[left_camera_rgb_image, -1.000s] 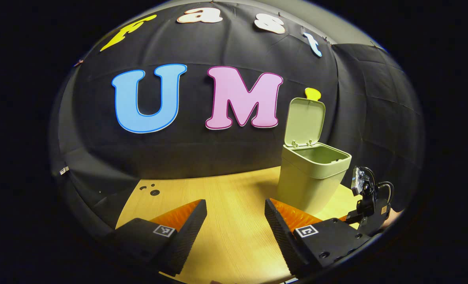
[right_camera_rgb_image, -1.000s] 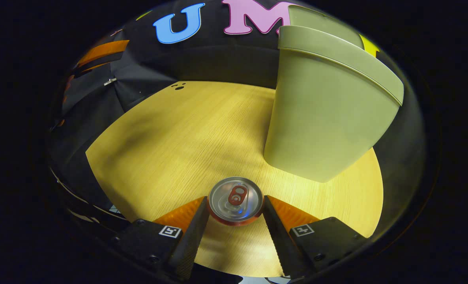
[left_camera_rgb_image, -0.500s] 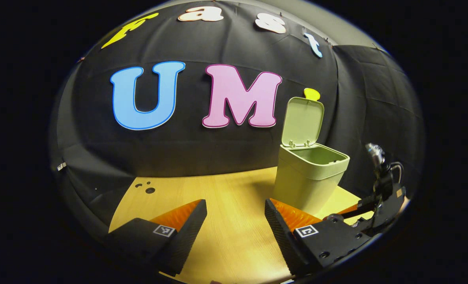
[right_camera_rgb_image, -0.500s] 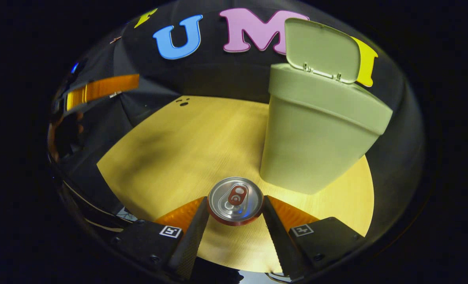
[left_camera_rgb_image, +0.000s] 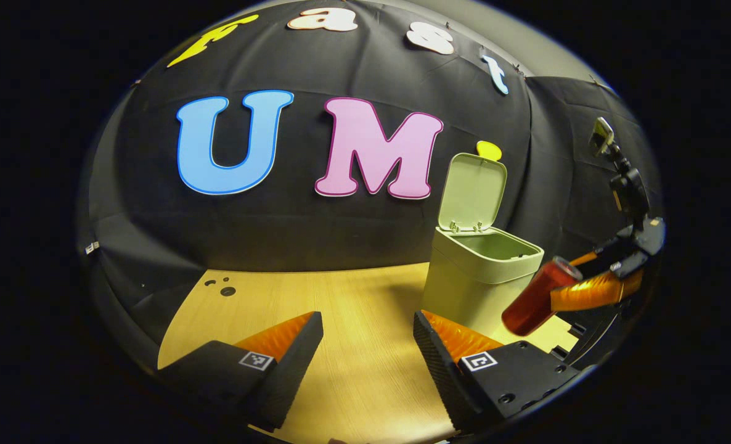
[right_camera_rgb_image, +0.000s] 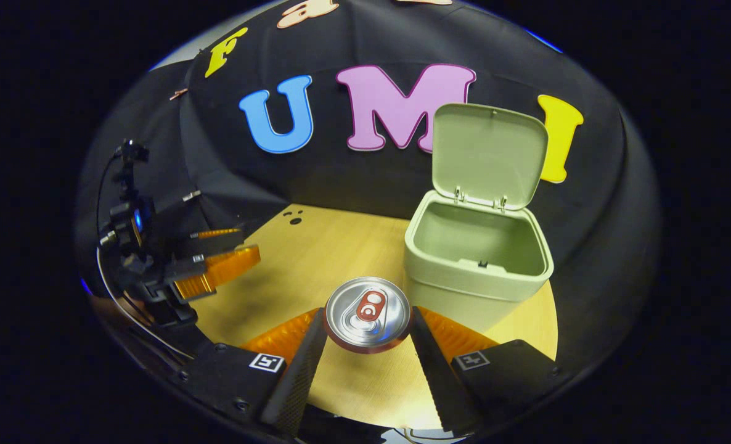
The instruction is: Press the lid of the desktop garbage bin to open it, pick up the crumpled paper on the desktop and throw it into the bin, then pick up the pop can on the desktop and drop it into the bin, and finally close the garbage bin lid.
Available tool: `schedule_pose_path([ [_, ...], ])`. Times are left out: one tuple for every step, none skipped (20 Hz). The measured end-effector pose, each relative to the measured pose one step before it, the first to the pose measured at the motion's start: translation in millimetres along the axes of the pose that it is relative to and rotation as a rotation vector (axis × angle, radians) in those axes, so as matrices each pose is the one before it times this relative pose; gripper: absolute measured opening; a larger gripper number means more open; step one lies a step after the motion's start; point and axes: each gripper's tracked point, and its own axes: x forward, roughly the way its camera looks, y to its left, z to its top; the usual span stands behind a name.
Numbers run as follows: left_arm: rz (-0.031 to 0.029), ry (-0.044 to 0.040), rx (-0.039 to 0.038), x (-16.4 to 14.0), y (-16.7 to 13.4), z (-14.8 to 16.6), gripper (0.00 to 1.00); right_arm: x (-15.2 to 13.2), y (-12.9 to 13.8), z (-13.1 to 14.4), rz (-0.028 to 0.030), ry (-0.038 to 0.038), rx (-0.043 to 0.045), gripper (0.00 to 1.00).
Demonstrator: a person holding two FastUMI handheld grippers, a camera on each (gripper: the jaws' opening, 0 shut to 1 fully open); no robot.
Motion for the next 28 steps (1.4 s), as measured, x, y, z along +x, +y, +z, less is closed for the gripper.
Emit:
schedule_pose_path([
  [-0.00170,-0.00245,0.00612,-0.28,-0.16,0.92,0.95,-2.26,-2.12,11.89,-0.00194,-0.01792,0.00517,0.84],
  [0.00003,-0.00044,0.00605,-1.13,0.79,-1.57,0.95,-3.77,-6.86,20.48,-0.01215,-0.03383,0.00700,0.84],
  [-0.00098,-0.00030,0.00177,-0.85,-0.18,-0.64,0.95,-0.76,-5.11,12.99,-0.00926,-0.02150,0.00303,0.84],
  [0.00014,-0.00055,-0.00120,-1.72,-0.06,0.50,0.95,0.62,-5.59,11.37,-0.01078,-0.02242,0.00089,0.84],
  [-0.00186,0.00067,-0.00298,0.62,-1.00,-0.96,0.95,2.93,-7.95,10.87,-0.01435,-0.02163,-0.00421,0.84],
  [0.00165,-0.00014,-0.00172,0.81,-0.81,-0.32,0.95,2.54,-7.53,9.38,-0.01523,-0.01506,-0.00588,0.84],
  [0.00129,0.00047,-0.00049,-1.23,0.25,-1.91,0.95,3.59,-8.59,6.85,-0.01535,-0.01012,-0.00694,0.84],
  [0.00145,0.00015,0.00134,-1.17,-0.28,-0.01,0.95,3.13,-7.93,6.94,-0.01423,-0.01198,-0.00888,0.84],
  [0.00066,-0.00128,0.00211,-1.50,0.10,-0.25,0.95,6.25,-8.60,4.66,-0.01475,-0.00264,-0.00441,0.84],
  [0.00089,-0.00070,0.00347,-1.08,0.08,0.91,0.95,6.18,-8.28,2.91,-0.01575,-0.00385,-0.00217,0.84],
  [0.00178,-0.00078,0.00391,-1.22,-0.19,-1.04,0.95,7.85,-9.45,3.35,-0.01668,-0.00075,0.00265,0.80],
  [0.00216,-0.00143,0.00316,-1.44,0.47,0.37,0.95,7.49,-7.47,0.59,-0.01181,-0.00235,0.00239,0.84],
  [0.00217,-0.00158,0.00096,-1.31,-0.05,0.23,0.95,9.37,-8.52,-1.00,-0.01745,0.00503,-0.00111,0.84],
  [0.00110,0.00029,-0.00060,-1.03,-0.52,0.53,0.95,7.69,-7.50,-4.38,-0.01323,0.01080,-0.00214,0.84],
  [0.00305,0.00092,-0.00006,-0.51,1.15,-1.26,0.95,7.24,-5.20,-3.59,-0.01014,0.01041,-0.00228,0.84],
  [0.00082,0.00070,0.00008,-1.36,0.08,-0.96,0.95,8.60,-2.54,-3.71,-0.00323,0.01560,0.00115,0.84],
  [0.00222,0.00273,0.00019,-0.55,-0.64,-1.51,0.95,6.68,-2.45,-4.12,-0.00237,0.01137,0.00173,0.84],
  [0.00131,0.00319,-0.00040,-1.04,0.05,-0.83,0.95,7.47,-2.42,-6.26,-0.00112,0.01577,0.00132,0.84],
  [0.00059,0.00264,-0.00102,0.42,-0.02,-1.49,0.95,7.02,-3.12,-5.94,-0.00672,0.01716,0.00114,0.84],
  [0.00085,0.00120,-0.00151,-0.87,-0.11,-0.32,0.95,10.94,3.37,-4.41,-0.00171,0.02160,0.00157,0.84],
  [-0.00068,0.00094,-0.00112,-1.93,-0.57,-0.36,0.95,6.48,-0.95,-10.23,-0.00244,0.02261,0.00321,0.84],
  [0.00025,0.00037,0.00172,0.20,-0.20,-0.35,0.95,6.52,0.05,-7.64,0.00280,0.02059,0.00340,0.84],
  [-0.00097,0.00109,0.00330,-0.20,-0.35,-0.20,0.95,5.43,-0.30,-5.20,-0.00073,0.01549,0.00125,0.84],
  [0.00138,0.00049,0.00357,-0.31,0.75,-0.50,0.95,4.46,0.41,-5.78,0.00175,0.01631,0.00324,0.84],
  [-0.00060,0.00079,0.00050,-0.28,-0.45,1.14,0.95,4.40,0.96,-4.52,0.00367,0.01109,0.00563,0.85],
  [0.00183,0.00123,-0.00223,0.26,0.08,-0.76,0.95,4.55,1.96,-5.97,0.00711,0.01446,0.00713,0.84],
  [0.00051,0.00291,-0.00204,0.01,0.76,-0.71,0.95,1.40,1.21,-4.06,0.00621,0.01089,0.00369,0.85],
  [0.00136,0.00131,-0.00112,-0.04,-0.22,0.00,0.95,3.03,0.32,-2.77,0.00100,0.00740,0.00022,0.85],
])
